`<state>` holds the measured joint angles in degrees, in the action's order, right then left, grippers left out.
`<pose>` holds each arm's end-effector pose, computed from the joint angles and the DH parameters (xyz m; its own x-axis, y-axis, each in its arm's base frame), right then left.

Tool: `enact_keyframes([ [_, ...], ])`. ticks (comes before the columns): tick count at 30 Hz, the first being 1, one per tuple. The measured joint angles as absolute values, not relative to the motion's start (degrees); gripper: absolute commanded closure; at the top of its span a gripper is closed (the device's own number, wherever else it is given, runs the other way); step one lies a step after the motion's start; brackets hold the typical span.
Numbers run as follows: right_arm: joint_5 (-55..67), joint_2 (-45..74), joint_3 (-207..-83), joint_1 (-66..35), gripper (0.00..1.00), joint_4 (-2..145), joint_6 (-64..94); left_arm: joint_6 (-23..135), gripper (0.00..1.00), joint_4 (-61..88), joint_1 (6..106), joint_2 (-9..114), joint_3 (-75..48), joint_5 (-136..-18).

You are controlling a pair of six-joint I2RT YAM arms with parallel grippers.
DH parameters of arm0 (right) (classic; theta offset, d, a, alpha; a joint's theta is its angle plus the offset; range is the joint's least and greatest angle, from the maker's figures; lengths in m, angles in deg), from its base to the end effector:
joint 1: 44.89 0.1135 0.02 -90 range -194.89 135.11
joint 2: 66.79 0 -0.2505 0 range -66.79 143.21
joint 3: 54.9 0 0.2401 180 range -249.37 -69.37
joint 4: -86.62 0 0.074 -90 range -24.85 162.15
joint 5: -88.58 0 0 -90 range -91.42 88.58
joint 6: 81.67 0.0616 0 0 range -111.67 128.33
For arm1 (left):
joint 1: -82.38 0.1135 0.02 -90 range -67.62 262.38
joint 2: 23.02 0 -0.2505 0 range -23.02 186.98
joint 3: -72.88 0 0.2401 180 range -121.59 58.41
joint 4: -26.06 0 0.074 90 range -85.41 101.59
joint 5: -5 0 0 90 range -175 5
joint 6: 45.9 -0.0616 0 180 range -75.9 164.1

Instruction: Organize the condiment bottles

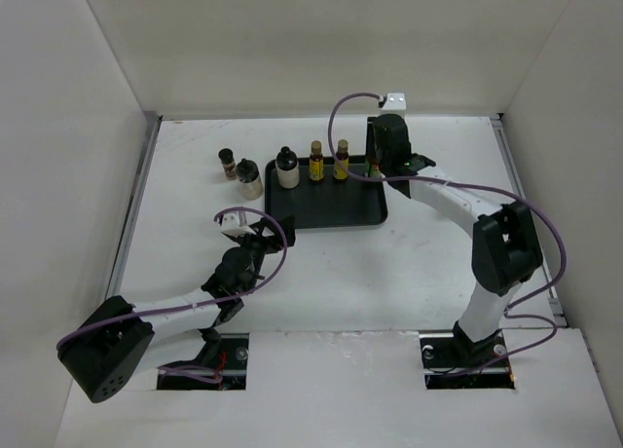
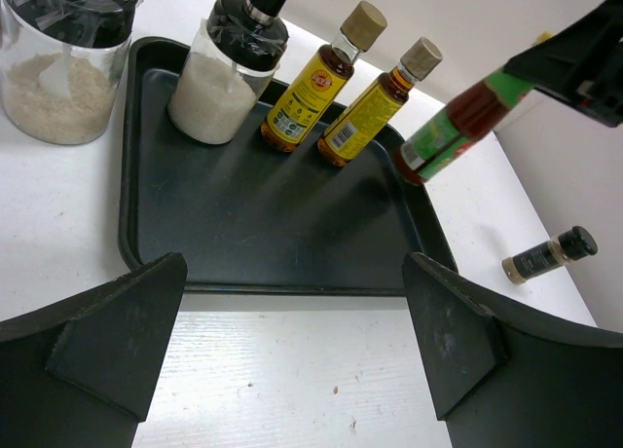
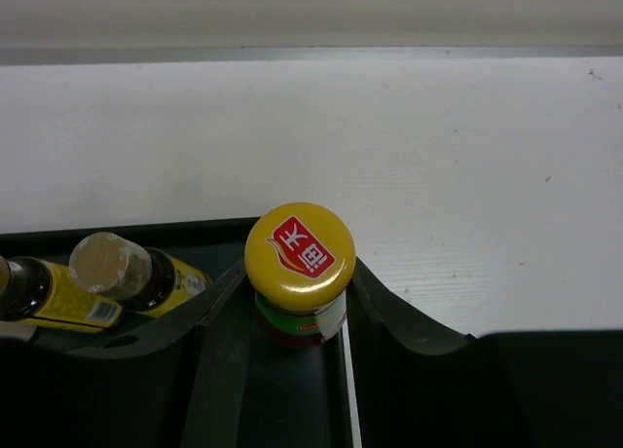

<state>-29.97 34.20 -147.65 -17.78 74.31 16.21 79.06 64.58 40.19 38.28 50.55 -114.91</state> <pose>0.3920 0.1676 0.2800 -0.3098 -0.0233 -0.9505 0.0409 0.9984 -0.0378 0.1790 -0.1208 0.1812 -0.1266 -0.5556 -0.8218 0.1710 0.8038 -0.5698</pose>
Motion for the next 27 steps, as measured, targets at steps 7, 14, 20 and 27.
enact_keyframes([
  [7,-29.65,36.89,-148.15,-16.92,0.66,74.35,17.30,79.06,0.04,64.58,40.19,38.28,50.55,-114.91],
  [14,-30.02,38.94,-148.13,-15.68,0.55,77.28,17.59,79.06,0.04,64.58,40.19,38.28,50.55,-114.91],
  [20,-30.81,39.03,-147.58,-14.13,0.33,82.11,17.91,79.03,0.05,64.47,40.23,38.61,50.53,-114.93],
  [27,-31.46,35.18,-143.91,-13.73,0.18,84.58,18.81,78.97,0.12,62.20,40.38,38.78,49.57,-115.35],
])
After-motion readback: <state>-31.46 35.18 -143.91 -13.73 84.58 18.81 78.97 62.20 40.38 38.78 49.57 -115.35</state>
